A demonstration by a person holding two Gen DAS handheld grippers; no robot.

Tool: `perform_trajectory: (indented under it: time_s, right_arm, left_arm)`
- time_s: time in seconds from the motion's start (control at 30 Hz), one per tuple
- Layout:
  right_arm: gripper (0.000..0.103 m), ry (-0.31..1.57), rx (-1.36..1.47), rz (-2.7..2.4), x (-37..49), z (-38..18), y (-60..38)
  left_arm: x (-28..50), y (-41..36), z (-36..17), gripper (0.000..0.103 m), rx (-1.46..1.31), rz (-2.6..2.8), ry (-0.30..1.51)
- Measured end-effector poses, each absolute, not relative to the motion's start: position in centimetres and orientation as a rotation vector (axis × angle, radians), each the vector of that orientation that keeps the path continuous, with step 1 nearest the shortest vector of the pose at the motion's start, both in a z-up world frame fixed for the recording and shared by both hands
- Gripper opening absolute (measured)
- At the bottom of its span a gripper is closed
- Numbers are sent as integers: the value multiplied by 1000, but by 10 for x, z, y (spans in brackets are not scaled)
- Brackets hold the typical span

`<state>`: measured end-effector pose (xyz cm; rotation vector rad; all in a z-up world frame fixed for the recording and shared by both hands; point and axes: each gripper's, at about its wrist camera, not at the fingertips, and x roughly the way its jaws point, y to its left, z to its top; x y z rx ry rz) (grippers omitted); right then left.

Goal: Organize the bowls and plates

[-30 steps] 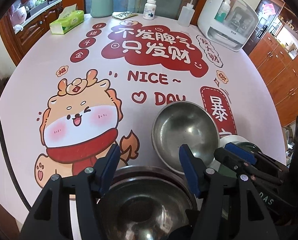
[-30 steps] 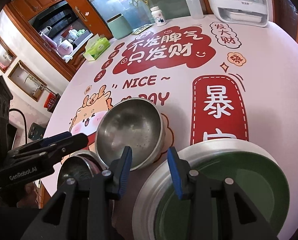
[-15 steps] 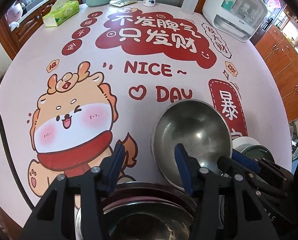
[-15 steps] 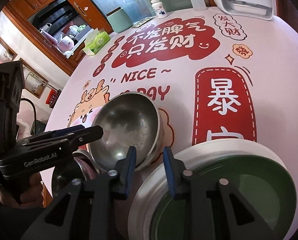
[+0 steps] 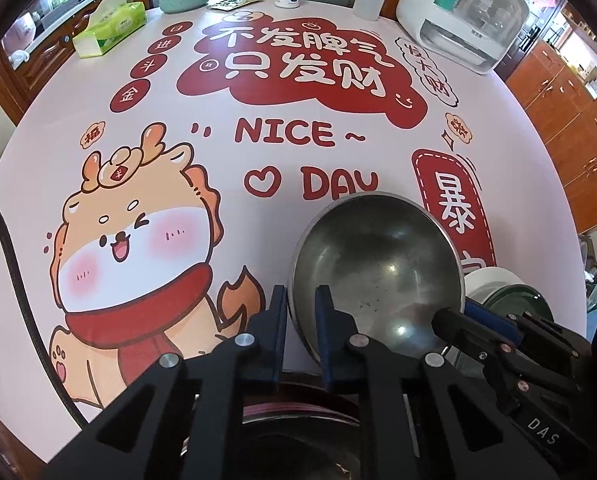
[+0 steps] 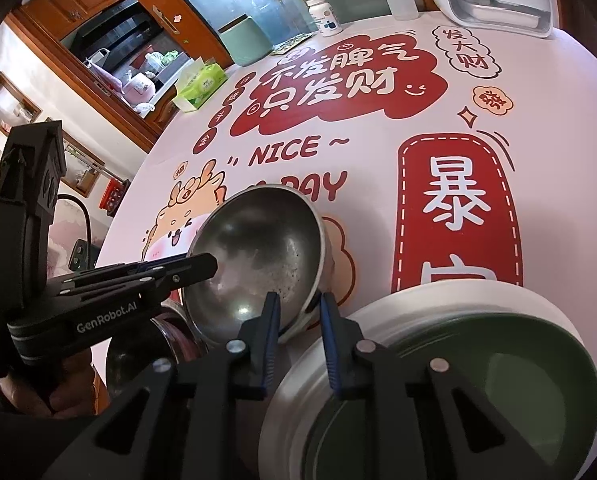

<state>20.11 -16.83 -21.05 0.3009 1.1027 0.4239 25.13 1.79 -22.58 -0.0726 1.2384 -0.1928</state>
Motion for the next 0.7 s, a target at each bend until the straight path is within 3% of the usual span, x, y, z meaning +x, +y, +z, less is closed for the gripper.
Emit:
perform_trajectory:
  time_s: [0.7]
  right_arm:
    - [19,1023,307,393,192,-191,-180]
  left_arm:
    - [230,12,-195,11,-70,-252,1107]
